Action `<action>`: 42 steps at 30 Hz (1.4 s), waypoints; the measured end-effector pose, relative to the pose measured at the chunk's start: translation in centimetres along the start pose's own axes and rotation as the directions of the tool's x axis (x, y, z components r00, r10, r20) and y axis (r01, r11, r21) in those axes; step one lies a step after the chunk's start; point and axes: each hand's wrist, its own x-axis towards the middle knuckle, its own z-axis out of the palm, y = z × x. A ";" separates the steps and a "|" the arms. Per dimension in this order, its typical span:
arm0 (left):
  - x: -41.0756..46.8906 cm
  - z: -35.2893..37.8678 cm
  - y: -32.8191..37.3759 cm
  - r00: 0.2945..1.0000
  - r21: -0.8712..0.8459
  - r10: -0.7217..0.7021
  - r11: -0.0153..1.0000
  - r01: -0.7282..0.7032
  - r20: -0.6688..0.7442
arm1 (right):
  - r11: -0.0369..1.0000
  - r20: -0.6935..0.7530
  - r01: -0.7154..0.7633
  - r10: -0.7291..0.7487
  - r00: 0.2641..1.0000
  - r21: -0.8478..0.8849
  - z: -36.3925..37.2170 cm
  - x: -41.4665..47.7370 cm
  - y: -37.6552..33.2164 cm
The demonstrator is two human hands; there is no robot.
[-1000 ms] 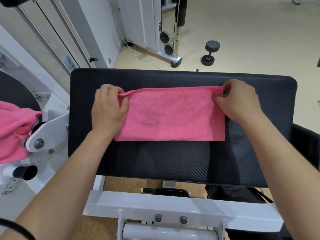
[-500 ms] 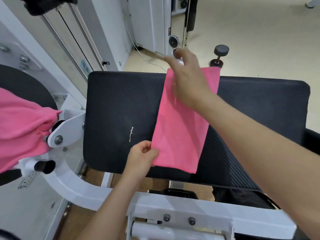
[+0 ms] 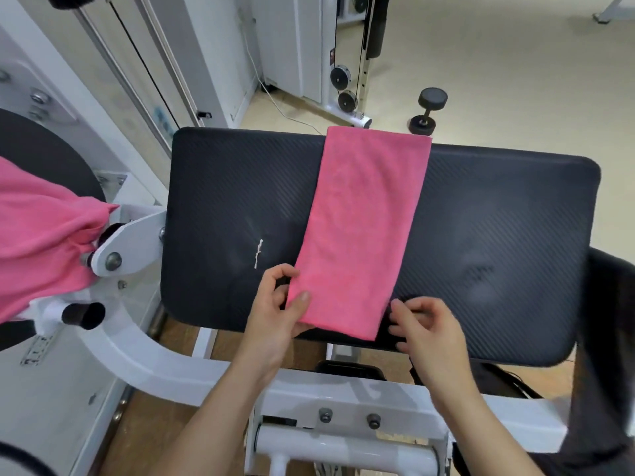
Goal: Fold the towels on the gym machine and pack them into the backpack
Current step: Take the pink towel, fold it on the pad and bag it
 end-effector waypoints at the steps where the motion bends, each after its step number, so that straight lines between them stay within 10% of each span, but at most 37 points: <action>1: 0.0 0.2 0.0 1.000 -0.045 -0.012 0.999 0.012 0.001 | 0.983 0.063 -0.102 0.093 0.994 0.152 0.4 -0.4 0.1; 9: -0.6 0.8 0.8 0.992 -0.244 -0.120 0.964 0.108 -0.034 | 0.881 0.124 -0.179 0.138 0.983 0.439 2.7 -0.9 -0.3; 12: -0.4 0.0 0.0 0.991 0.192 0.016 0.981 0.009 -0.130 | 0.883 0.086 -0.123 0.093 0.992 0.453 3.0 -1.1 0.1; 17: -1.3 -1.4 -1.3 0.809 0.872 0.565 0.304 -0.383 0.159 | 0.912 0.089 -0.086 0.055 0.995 0.401 3.0 -1.5 0.9; 20: -1.8 -1.0 -2.1 0.696 0.801 0.440 -0.098 -0.591 0.567 | 0.887 0.129 -0.115 0.063 0.990 0.447 2.8 -1.8 0.3; 24: 0.3 0.0 -2.9 0.659 0.729 0.313 -0.309 -0.610 0.684 | 0.977 0.112 -0.071 0.049 0.993 0.201 2.1 -1.8 0.1; 27: 1.2 0.3 -2.9 0.590 0.689 0.357 -0.356 -0.631 0.724 | 0.751 -0.021 0.379 -0.462 0.886 -0.541 1.0 -1.4 0.5; 29: 0.4 0.8 -2.9 0.578 0.674 0.348 -0.370 -0.639 0.738 | 0.503 0.057 0.593 -0.731 0.680 -0.628 0.4 -0.8 0.0; 31: -0.7 1.2 -3.1 0.599 0.661 0.279 -0.340 -0.669 0.750 | 0.424 0.257 0.722 -0.736 0.627 -0.547 0.2 0.6 -0.2; 37: -0.2 2.2 2.4 0.750 0.762 -0.141 0.061 -0.645 0.646 | 0.776 0.550 0.599 -0.418 0.723 -0.197 -1.1 3.4 -1.2; 42: 3.5 5.1 8.6 0.813 0.858 -0.274 0.132 -0.497 0.514 | 0.947 0.777 0.322 -0.212 0.592 0.013 -3.6 3.8 -3.6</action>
